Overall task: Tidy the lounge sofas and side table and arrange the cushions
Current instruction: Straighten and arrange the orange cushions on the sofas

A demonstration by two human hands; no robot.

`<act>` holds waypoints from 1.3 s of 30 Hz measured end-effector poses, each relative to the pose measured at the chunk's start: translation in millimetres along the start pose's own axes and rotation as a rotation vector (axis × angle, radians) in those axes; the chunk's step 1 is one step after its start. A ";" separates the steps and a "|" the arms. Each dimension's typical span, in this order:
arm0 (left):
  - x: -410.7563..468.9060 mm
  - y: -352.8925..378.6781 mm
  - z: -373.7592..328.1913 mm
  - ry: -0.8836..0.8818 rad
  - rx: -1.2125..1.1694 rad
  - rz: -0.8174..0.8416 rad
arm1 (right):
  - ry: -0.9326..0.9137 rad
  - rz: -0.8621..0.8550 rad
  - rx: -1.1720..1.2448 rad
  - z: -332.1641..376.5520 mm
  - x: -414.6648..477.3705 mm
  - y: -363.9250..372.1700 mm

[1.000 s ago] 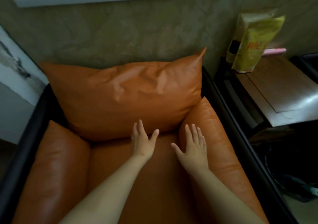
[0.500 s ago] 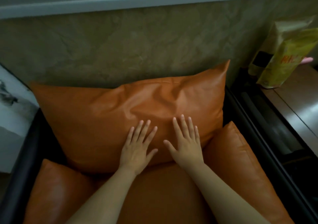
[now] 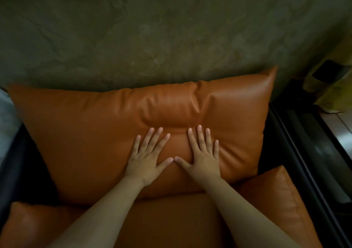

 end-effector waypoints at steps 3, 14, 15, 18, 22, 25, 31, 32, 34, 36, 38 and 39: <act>-1.8 -0.6 -2.2 0.003 -0.009 0.052 | 0.000 0.019 0.009 -2.1 -0.8 1.8; -49.4 -27.7 -13.2 0.056 0.067 0.008 | -0.084 0.039 -0.006 6.8 -52.8 -28.5; -54.6 -30.9 -16.3 0.038 0.057 0.003 | -0.087 0.030 -0.002 7.7 -59.7 -32.8; -71.9 -39.1 -23.9 -0.005 0.033 -0.003 | -0.057 0.026 -0.021 7.7 -81.5 -44.2; -94.9 -46.8 -24.1 0.006 0.037 -0.020 | -0.024 0.048 -0.038 10.9 -108.0 -49.6; -112.4 -51.2 -14.8 -0.012 0.032 -0.040 | -0.031 0.045 -0.024 23.5 -124.4 -43.0; -160.8 -44.9 26.1 -0.055 0.018 -0.054 | -0.052 0.062 -0.056 70.4 -154.8 -14.6; -172.9 -42.6 33.1 -0.063 0.015 -0.050 | -0.051 0.065 -0.061 78.9 -161.8 -7.9; -199.6 -39.3 46.2 -0.069 0.005 -0.033 | -0.035 0.084 -0.075 96.2 -177.9 6.7; -226.1 -39.4 59.4 -0.069 -0.008 -0.008 | -0.015 0.101 -0.064 114.9 -195.4 20.6; -250.0 -41.2 72.0 -0.075 -0.020 0.016 | -0.018 0.111 -0.041 134.2 -212.9 31.6; -261.4 -42.2 77.7 -0.084 -0.033 0.030 | -0.024 0.117 -0.033 143.1 -221.6 37.1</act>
Point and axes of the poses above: each hand's wrist, its own x-axis towards the middle knuckle, its own y-axis out of the palm, z = x × y, the point moved 1 cm from there along x, towards the middle knuckle, and after that the axes turned 11 degrees about x, right-handed, at the moved point
